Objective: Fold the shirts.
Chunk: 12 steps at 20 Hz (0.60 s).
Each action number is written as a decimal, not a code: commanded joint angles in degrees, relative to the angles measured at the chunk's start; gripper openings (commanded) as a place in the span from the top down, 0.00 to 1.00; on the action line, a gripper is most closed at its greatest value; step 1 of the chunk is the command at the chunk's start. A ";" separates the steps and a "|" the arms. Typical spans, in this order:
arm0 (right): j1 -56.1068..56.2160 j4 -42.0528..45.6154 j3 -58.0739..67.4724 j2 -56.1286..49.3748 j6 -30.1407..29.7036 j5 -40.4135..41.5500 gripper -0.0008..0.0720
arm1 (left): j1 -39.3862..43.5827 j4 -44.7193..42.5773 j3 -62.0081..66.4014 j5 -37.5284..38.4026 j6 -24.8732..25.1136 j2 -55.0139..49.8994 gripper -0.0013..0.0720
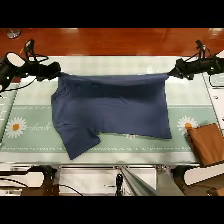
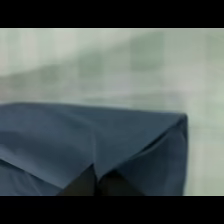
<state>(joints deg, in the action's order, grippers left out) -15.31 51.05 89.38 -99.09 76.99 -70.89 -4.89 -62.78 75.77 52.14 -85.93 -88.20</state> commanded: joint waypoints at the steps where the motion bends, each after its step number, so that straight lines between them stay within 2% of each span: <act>1: -0.33 8.55 -0.09 -0.46 1.90 -6.82 0.95 | -1.46 -0.42 0.42 13.09 4.55 -1.57 0.95; 9: 0.85 9.81 -9.42 -0.52 1.60 -5.84 0.95 | -0.94 -0.42 -1.20 19.26 5.33 -8.22 0.95; 10: 0.83 9.90 -9.40 -0.44 2.14 -5.84 0.76 | -1.18 -0.39 -1.18 19.91 4.96 -8.17 0.86; 11: 0.68 9.97 -9.35 -0.15 3.15 -6.12 0.25 | -1.57 -0.46 -0.72 22.10 4.26 -8.04 0.36; 12: 0.09 9.97 -9.11 0.44 2.91 -7.17 0.13 | -2.05 -1.09 0.46 25.38 4.31 -8.02 0.02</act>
<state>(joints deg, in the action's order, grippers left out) -14.74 60.60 80.99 -99.35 79.11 -76.84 -6.22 -63.26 75.09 71.18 -81.19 -95.61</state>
